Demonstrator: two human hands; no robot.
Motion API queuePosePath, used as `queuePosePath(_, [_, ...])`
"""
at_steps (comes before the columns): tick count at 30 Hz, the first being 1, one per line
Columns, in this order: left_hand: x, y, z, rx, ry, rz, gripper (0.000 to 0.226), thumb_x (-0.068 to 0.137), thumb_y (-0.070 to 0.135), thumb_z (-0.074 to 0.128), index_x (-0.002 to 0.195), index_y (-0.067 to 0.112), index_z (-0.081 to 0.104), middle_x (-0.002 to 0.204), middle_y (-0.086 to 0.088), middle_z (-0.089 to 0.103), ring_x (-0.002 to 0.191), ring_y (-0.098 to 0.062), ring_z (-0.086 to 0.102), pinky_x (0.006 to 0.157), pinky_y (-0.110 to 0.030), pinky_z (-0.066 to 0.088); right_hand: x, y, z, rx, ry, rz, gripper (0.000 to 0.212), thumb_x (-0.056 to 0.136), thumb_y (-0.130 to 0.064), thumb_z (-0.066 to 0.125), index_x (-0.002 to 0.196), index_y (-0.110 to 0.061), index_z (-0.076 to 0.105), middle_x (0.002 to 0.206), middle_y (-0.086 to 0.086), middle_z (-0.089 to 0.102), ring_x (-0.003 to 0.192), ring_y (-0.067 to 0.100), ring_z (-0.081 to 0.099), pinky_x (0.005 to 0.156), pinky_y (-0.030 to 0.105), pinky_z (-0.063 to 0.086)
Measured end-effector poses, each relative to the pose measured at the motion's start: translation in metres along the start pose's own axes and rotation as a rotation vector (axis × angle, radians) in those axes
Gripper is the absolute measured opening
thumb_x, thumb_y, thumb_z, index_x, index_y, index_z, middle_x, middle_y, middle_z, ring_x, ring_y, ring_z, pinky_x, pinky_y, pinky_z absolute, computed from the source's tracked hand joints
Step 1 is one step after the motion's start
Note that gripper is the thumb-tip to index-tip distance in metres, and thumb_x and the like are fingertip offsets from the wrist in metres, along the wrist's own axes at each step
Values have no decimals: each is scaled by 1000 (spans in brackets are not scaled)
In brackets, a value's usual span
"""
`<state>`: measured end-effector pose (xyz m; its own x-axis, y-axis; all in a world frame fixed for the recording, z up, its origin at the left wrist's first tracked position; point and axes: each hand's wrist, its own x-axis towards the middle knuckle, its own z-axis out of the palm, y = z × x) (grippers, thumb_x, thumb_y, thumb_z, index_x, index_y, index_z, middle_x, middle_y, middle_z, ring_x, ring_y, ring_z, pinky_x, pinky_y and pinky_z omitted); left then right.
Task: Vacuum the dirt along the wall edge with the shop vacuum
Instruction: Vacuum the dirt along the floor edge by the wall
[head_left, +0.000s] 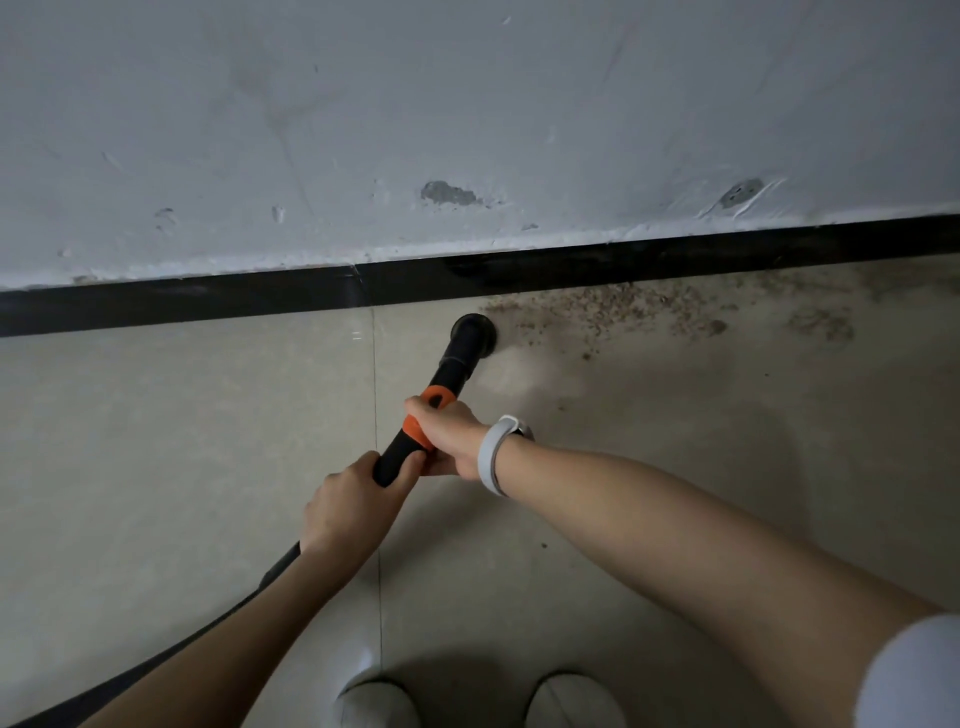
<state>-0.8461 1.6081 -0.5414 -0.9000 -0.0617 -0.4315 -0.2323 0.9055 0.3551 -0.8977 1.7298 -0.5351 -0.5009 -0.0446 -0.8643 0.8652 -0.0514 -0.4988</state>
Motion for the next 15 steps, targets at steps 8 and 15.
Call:
queuePosePath(8, [17, 4, -12, -17, 42, -1, 51, 84, 66, 40, 69, 18, 50, 57, -1, 53, 50, -15, 49, 48, -24, 34, 4, -21, 2, -22, -35, -33, 20, 92, -35, 49, 89, -15, 45, 99, 10, 56, 99, 29, 62, 87, 40, 55])
queuePosePath(15, [17, 20, 2, -44, -12, 56, 46, 84, 65, 42, 70, 21, 47, 58, 0, 52, 50, -13, 49, 47, -23, 35, 11, -13, -20, -6, 40, -52, 26, 92, -35, 49, 103, -12, 44, 96, 9, 56, 97, 27, 61, 80, 37, 57])
